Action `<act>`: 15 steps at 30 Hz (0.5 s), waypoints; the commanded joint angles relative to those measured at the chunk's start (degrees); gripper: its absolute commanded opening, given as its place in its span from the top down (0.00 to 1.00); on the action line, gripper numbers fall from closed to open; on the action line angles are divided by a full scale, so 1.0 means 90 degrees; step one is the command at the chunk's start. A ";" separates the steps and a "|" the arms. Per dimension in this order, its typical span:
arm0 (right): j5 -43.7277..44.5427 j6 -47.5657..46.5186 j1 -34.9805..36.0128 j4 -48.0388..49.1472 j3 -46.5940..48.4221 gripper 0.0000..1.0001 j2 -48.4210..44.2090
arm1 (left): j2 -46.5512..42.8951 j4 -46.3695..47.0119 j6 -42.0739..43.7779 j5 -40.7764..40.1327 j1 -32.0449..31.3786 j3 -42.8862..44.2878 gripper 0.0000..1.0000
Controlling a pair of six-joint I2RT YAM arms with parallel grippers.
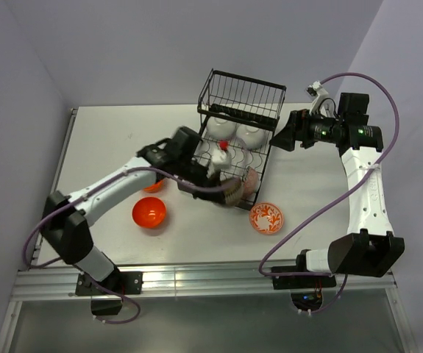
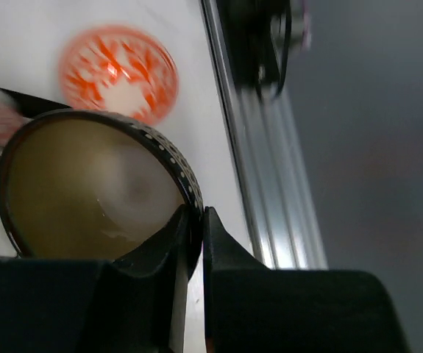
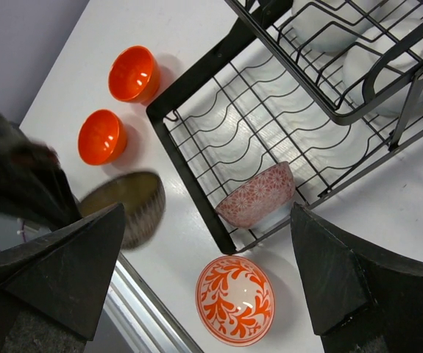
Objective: Load the bowls into the dish rack
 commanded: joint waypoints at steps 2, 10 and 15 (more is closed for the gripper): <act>-0.0249 0.0003 -0.0065 -0.0099 0.0383 0.00 0.0078 | -0.0947 0.5320 -0.5565 0.1773 0.1115 -0.0947 1.00; -0.0348 -0.0026 -0.0348 -0.0431 0.0892 0.00 0.0429 | 0.0076 1.1188 -1.1506 0.0348 0.2142 -0.2659 1.00; -0.0201 0.0023 -0.0397 -0.0275 0.0569 0.00 0.0342 | 0.1159 1.3385 -1.3519 -0.0696 0.2113 -0.2903 1.00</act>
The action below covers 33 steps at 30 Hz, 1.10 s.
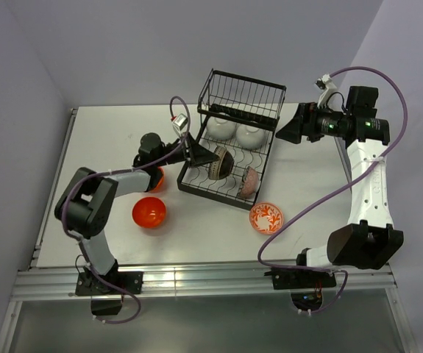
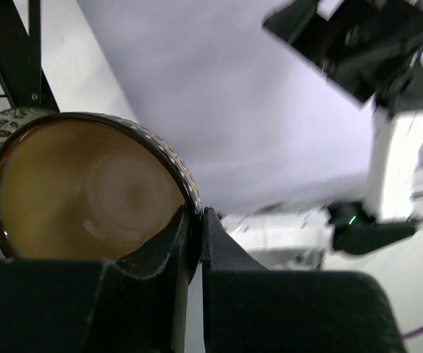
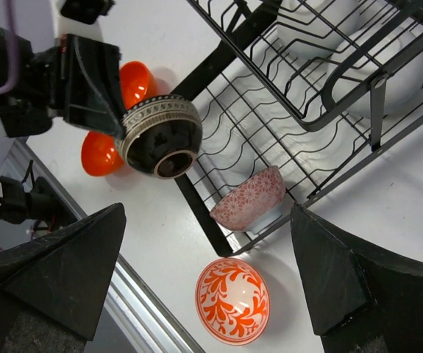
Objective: Load the bowls into the dish rack
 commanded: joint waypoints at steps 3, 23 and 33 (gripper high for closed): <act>0.0086 -0.0023 -0.0066 -0.0078 0.0081 0.00 -0.0045 | 0.0611 0.3144 -0.2564 -0.1181 -0.0105 0.0103 1.00; 0.0174 -0.0053 -0.0076 -0.0108 0.0062 0.00 -0.0103 | 0.1451 0.2167 -0.2759 -0.1797 -0.0417 -0.0005 1.00; 0.0194 -0.0102 -0.0086 -0.0118 0.0043 0.00 -0.0093 | 0.1764 0.1776 -0.2789 -0.1845 -0.0525 0.0221 1.00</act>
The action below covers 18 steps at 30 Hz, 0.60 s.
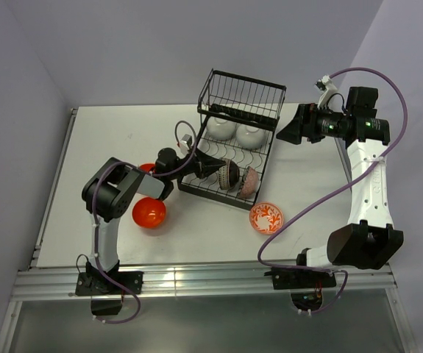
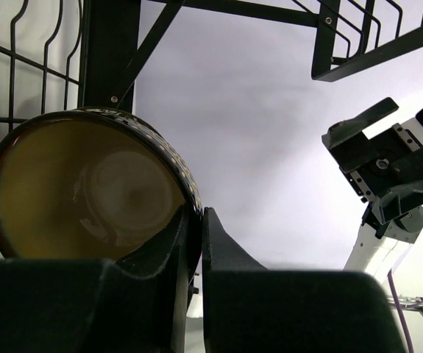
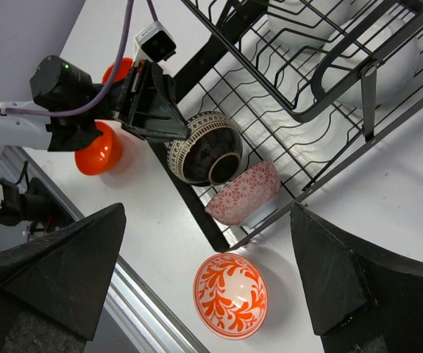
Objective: Load the bowls into the dish rack
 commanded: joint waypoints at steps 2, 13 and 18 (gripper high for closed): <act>-0.0010 -0.0087 -0.0052 0.0021 0.0033 0.00 -0.0091 | -0.0003 0.0450 -0.0214 -0.0192 -0.0109 0.0413 1.00; 0.0058 -0.0175 -0.0042 -0.0077 0.0111 0.00 -0.0062 | 0.0153 0.0440 -0.0478 -0.0377 -0.0217 0.0423 1.00; 0.0029 -0.0165 -0.0052 -0.0067 0.0101 0.00 -0.0081 | 0.0153 0.0411 -0.0381 -0.0417 -0.0246 0.0374 1.00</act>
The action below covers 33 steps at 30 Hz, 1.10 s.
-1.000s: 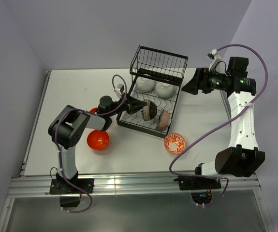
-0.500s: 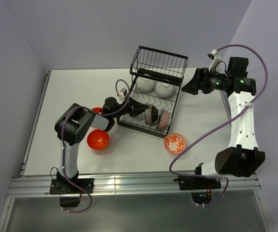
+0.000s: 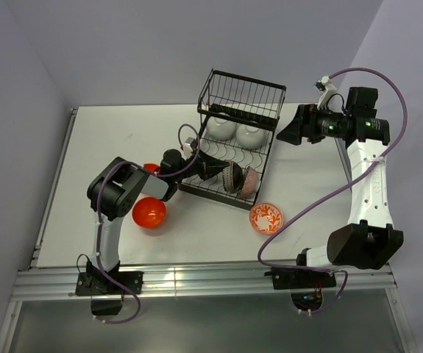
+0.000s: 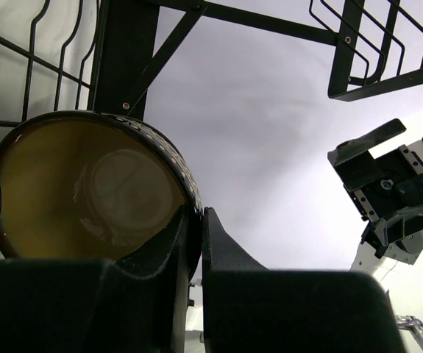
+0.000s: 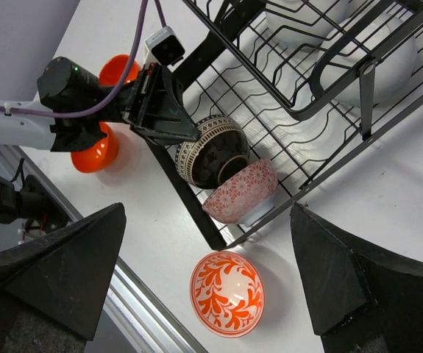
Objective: Load the bowls into the dish rack
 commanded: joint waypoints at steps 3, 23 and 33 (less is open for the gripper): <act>0.0019 -0.0049 -0.0052 -0.0028 0.0111 0.00 -0.0101 | -0.0226 0.0403 0.0064 -0.0115 -0.0025 0.0053 0.99; 0.0078 -0.0215 -0.0052 -0.0195 0.0248 0.00 -0.0188 | -0.1143 -0.2231 0.2317 -0.0379 0.0092 0.0511 0.52; 0.0322 -0.0390 -0.0052 -0.0448 0.0423 0.00 -0.0442 | -0.2500 -0.5084 0.4594 -0.1004 0.0218 0.0736 0.36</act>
